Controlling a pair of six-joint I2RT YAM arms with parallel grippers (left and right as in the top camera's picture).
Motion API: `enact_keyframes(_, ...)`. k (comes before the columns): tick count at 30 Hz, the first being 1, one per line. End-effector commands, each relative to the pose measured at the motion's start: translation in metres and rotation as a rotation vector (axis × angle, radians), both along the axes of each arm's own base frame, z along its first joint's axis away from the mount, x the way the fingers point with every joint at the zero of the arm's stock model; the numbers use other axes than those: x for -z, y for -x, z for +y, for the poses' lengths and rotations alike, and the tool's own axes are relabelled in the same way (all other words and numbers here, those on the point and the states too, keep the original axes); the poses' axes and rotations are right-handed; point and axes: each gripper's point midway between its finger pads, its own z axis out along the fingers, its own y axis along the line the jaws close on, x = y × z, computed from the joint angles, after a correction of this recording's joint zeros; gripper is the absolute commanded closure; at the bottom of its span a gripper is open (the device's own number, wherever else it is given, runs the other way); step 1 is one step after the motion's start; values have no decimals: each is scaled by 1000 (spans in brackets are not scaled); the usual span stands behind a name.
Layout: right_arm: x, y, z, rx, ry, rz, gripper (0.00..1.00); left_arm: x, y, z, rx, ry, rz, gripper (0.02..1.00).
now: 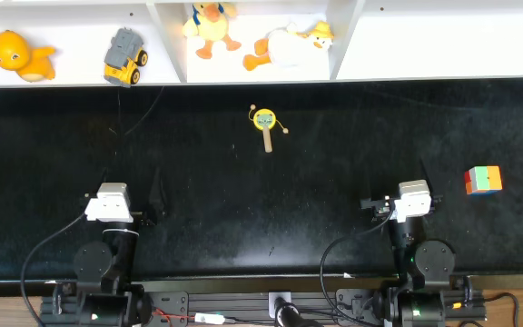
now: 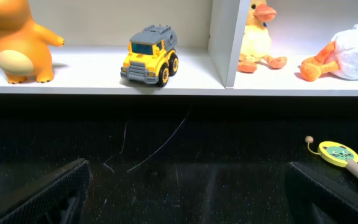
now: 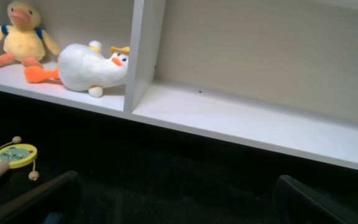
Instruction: Store Toys
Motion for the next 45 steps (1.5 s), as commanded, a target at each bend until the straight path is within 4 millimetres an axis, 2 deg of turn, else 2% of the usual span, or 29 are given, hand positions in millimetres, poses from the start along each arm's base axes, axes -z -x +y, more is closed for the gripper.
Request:
enact_keyframes(1, 4, 0, 0, -2, 3, 2, 7, -1, 0, 0, 1, -22, -8, 20)
enact_keyframes(10, 6, 0, 0, -3, 2, 23, 5, -1, 0, 0, 1, -22, -8, 20)
enact_keyframes(14, 20, 3, 2, -8, 1, 206, 5, -1, 0, 0, 1, -22, -8, 20)
enact_keyframes(21, 2, 6, 16, -62, -3, 552, 5, -1, 0, 0, 1, -22, -8, 20)
enact_keyframes(26, -10, 3, 39, -117, -32, 777, 7, -1, 0, 0, 1, -22, -8, 23)
enact_keyframes(32, -4, -18, 78, -98, -161, 975, 5, -1, 0, 0, 1, -22, -8, 20)
enact_keyframes(35, 6, -35, 91, -16, -178, 1004, 5, -1, 0, 0, 1, -22, -8, 20)
enact_keyframes(38, 21, -48, 112, 25, -182, 1011, 7, -1, 0, 0, 1, -22, -8, 20)
enact_keyframes(42, 43, -59, 138, 52, -131, 1002, 5, -1, 0, 0, 1, -22, -8, 20)
enact_keyframes(45, 63, -63, 150, 95, -108, 1010, 5, -1, 0, 0, 1, -22, -8, 20)
